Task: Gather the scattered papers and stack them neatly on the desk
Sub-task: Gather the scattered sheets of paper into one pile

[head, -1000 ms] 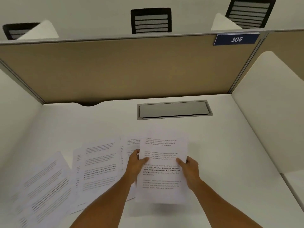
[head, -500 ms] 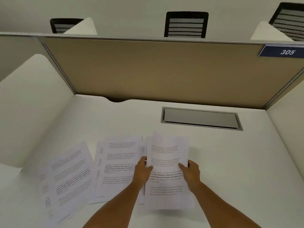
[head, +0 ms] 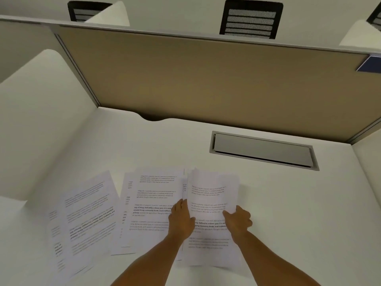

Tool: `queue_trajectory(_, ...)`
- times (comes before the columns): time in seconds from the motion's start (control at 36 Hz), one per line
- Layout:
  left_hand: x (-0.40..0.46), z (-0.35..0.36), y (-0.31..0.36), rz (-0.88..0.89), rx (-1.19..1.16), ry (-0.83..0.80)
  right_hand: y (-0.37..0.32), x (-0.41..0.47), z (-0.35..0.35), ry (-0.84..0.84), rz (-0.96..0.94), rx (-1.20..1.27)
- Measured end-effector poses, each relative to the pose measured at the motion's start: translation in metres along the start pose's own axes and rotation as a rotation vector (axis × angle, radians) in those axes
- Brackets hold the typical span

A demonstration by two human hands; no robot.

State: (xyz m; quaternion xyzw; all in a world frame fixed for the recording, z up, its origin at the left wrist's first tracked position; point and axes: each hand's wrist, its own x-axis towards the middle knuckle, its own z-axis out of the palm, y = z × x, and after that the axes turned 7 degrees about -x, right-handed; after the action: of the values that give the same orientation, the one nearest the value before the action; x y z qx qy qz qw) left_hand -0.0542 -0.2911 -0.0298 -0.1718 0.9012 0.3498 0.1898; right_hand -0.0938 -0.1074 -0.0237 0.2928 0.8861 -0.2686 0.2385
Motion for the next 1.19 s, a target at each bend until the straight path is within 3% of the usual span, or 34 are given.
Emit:
queue_trajectory(0.25, 0.007, -0.001, -0.007, 0.031, 0.21, -0.027, -0.011, 0.001, -0.002, -0.071, 0.007, -0.089)
queue_trajectory(0.5, 0.01, 0.0, -0.01, 0.008, 0.215, -0.012, -0.013, 0.001, -0.006, -0.134, 0.047, 0.268)
queue_trajectory(0.67, 0.011, -0.002, -0.012, 0.013, 0.218, -0.001, -0.003, 0.01, -0.008, -0.299, 0.133, 0.42)
queue_trajectory(1.19, 0.008, -0.008, -0.011, -0.008, 0.215, -0.056, -0.004, -0.005, -0.02, -0.34, 0.015, 0.432)
